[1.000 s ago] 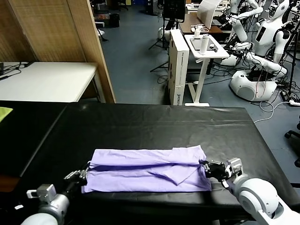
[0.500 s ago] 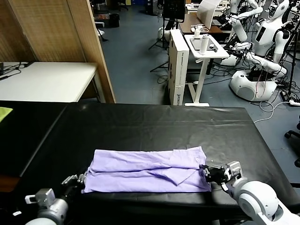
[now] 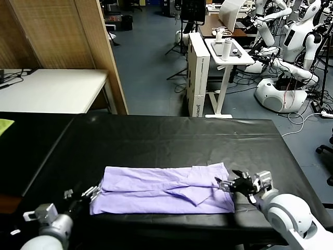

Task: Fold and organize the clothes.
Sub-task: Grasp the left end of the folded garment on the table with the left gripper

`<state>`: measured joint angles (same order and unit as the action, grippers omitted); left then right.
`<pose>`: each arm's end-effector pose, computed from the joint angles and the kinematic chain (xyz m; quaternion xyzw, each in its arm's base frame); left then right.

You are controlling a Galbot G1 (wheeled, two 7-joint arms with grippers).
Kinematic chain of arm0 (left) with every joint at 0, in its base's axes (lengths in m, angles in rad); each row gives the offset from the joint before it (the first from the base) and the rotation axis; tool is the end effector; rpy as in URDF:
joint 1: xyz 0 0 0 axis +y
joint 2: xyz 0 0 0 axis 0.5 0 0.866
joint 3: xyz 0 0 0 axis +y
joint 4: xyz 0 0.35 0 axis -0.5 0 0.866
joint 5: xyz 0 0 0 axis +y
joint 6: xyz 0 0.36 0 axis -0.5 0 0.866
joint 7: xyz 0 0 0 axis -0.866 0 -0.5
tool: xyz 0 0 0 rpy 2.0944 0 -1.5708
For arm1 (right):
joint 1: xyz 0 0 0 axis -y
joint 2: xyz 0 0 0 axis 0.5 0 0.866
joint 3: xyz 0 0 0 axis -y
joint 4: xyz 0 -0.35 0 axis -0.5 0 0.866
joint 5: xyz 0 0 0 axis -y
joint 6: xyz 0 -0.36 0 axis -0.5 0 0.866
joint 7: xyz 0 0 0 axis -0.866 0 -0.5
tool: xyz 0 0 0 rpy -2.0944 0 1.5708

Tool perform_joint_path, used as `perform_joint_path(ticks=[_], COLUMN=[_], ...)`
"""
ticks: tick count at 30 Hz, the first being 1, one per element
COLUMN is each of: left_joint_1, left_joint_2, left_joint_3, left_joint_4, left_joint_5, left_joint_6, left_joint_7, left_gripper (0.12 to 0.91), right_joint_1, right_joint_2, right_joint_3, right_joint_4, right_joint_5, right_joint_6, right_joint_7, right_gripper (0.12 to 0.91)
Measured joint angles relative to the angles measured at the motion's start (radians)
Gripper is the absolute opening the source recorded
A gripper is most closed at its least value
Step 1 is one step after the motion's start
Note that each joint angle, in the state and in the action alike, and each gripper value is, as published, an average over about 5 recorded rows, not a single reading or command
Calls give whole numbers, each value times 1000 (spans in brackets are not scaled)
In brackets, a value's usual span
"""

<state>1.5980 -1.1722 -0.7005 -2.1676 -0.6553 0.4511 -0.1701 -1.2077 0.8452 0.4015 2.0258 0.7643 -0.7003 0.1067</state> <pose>0.1892 0.1056 -0.2521 0.0135 -0.9755 0.0827 0.2036 0.2897 -0.0978 -0.2187 0.1477 -0.9448 0.0365 0.2902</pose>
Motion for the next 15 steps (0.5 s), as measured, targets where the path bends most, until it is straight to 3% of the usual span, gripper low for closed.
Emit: perform_joint_path(ticks=[9, 15], left_joint_1=[-132, -160], left_joint_2=[3, 3], left_joint_3=[73, 95], left_joint_4=[100, 142], left_joint_5=[13, 19], left_joint_6=[-2, -4], left_joint_7=[8, 15], left_gripper=[907, 907], right_joint_1=[80, 84], right_joint_2=[65, 101], right_joint_3=[-33, -41], right_joint_4=[-104, -147], right_joint_5=[-37, -59], right_joint_6=[16, 20], right_joint_7=[-1, -4], right_gripper=[902, 830])
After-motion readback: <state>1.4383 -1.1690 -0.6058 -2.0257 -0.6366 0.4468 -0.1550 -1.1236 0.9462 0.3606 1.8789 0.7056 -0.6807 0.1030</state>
